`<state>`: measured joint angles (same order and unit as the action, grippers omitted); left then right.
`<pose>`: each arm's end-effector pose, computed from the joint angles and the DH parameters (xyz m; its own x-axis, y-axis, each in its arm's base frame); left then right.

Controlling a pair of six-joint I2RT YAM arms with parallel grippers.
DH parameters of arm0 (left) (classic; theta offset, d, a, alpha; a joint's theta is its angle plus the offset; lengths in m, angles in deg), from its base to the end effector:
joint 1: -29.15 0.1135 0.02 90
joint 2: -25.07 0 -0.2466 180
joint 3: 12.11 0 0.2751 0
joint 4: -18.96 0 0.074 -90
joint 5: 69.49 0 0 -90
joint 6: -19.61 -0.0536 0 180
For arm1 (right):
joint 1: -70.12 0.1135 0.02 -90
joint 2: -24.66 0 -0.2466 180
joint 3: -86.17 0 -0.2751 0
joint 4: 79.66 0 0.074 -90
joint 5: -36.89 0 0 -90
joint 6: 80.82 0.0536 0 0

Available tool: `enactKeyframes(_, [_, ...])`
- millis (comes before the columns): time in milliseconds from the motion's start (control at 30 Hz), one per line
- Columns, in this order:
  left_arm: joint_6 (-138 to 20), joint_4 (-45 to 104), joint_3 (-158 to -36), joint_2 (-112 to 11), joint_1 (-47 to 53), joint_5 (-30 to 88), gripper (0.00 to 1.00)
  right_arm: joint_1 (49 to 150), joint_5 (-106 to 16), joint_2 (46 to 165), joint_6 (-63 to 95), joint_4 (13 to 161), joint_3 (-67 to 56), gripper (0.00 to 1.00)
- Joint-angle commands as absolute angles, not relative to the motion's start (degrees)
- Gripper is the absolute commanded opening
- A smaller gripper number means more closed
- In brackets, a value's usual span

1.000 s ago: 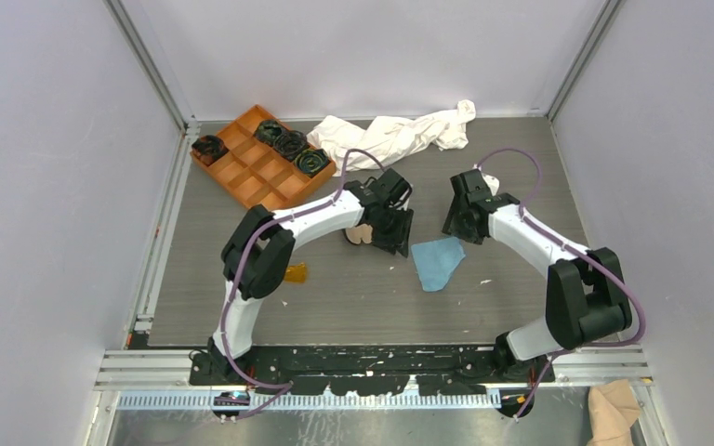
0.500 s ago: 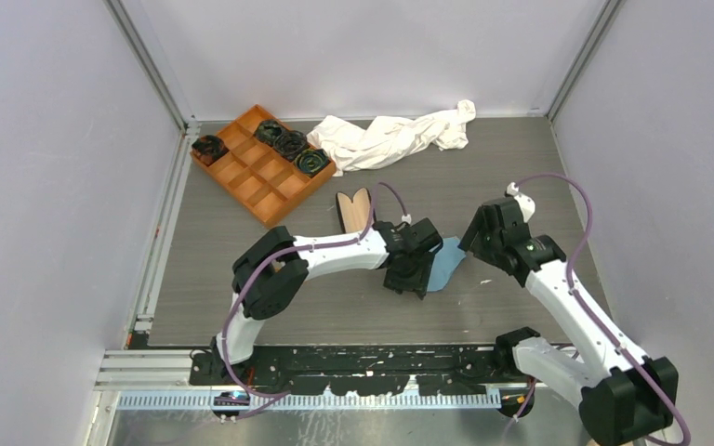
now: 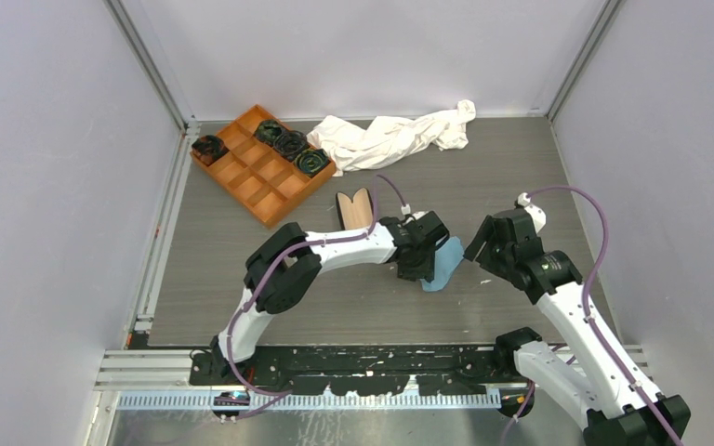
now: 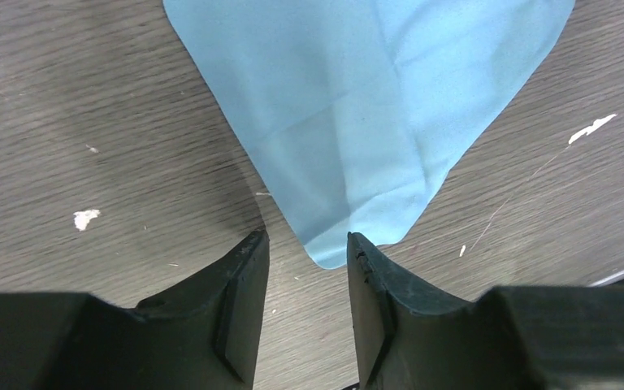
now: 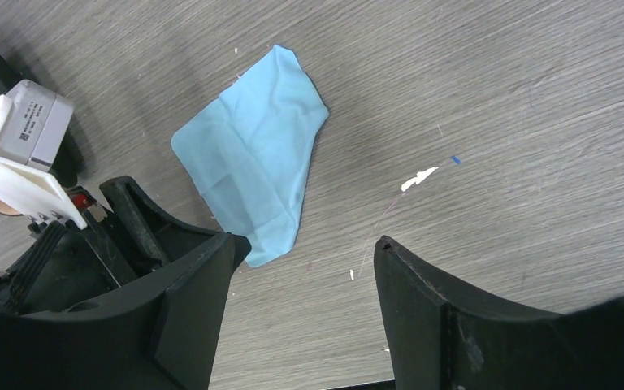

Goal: Organize the sunglasses
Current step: Fold the glasses cleaning cloth at the center of the board.

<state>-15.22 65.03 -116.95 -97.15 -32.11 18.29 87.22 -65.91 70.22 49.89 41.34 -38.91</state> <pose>0.2283 -0.4120 0.1258 -0.9580 0.0411 -0.2837 0.1426 0.9269 -0.3471 0.1952 0.0476 0.2381 -0.6496 0.4656 -0.6010 0.3616 0.8846 0.2944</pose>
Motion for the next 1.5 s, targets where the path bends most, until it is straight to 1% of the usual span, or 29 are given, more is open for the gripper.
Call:
enactKeyframes(0, [-13.9, 64.8, -118.2, -99.1, -32.6, 17.2, 0.39, 86.9, -65.3, 70.5, 50.5, 41.5, -37.0, 0.7])
enactKeyframes(100, [-13.6, 66.0, -119.7, -100.4, -32.8, 19.3, 0.36, 87.0, -65.4, 70.6, 50.4, 41.6, -37.0, 0.7])
enactKeyframes(200, [-13.8, 67.3, -120.0, -100.3, -33.0, 18.8, 0.32, 86.9, -65.2, 70.6, 50.4, 41.8, -37.2, 0.7])
enactKeyframes(300, [-13.6, 66.9, -119.2, -99.6, -33.0, 18.0, 0.25, 87.0, -65.3, 70.7, 50.5, 42.0, -37.4, 0.7])
enactKeyframes(367, [-13.5, 66.5, -119.2, -99.8, -33.0, 18.2, 0.16, 86.9, -65.2, 70.7, 50.6, 42.0, -37.3, 0.7])
enactKeyframes(400, [-13.3, 66.5, -119.4, -100.1, -33.0, 18.3, 0.14, 86.9, -65.1, 70.7, 50.7, 42.0, -37.3, 0.7])
enactKeyframes(533, [-13.2, 66.5, -120.1, -101.2, -33.1, 19.5, 0.17, 87.0, -65.1, 70.5, 50.8, 41.5, -37.1, 0.7])
enactKeyframes(567, [-13.2, 66.3, -120.0, -101.2, -33.1, 19.7, 0.16, 87.0, -65.2, 70.5, 50.8, 41.3, -37.1, 0.7])
enactKeyframes(633, [-13.6, 65.9, -120.1, -100.8, -33.0, 19.5, 0.02, 86.9, -65.2, 70.5, 51.0, 41.0, -37.3, 0.7])
enactKeyframes(667, [-14.2, 65.8, -120.3, -100.4, -32.8, 19.2, 0.0, 87.0, -65.2, 70.6, 51.2, 41.0, -37.5, 0.7])
enactKeyframes(800, [-17.5, 63.9, -119.6, -97.2, -31.4, 20.2, 0.0, 87.0, -65.0, 70.8, 52.5, 41.1, -38.9, 0.7])
enactKeyframes(867, [-19.0, 62.3, -118.3, -95.9, -30.1, 22.7, 0.0, 87.0, -64.8, 71.2, 53.2, 41.9, -40.0, 0.7])
enactKeyframes(967, [-18.9, 59.1, -114.5, -93.9, -27.4, 27.3, 0.0, 87.0, -63.4, 72.6, 54.2, 43.9, -42.1, 0.7])
enactKeyframes(1033, [-19.2, 57.4, -112.3, -92.1, -26.2, 28.1, 0.0, 87.0, -62.0, 73.9, 54.9, 46.1, -43.6, 0.7])
enactKeyframes(1200, [-20.7, 57.5, -110.2, -88.7, -24.6, 28.3, 0.0, 87.0, -59.3, 77.9, 55.9, 50.8, -46.4, 0.7])
enactKeyframes(1467, [-22.7, 58.7, -110.2, -84.4, -23.5, 31.1, 0.0, 87.0, -58.0, 80.1, 57.3, 55.0, -48.3, 0.7])
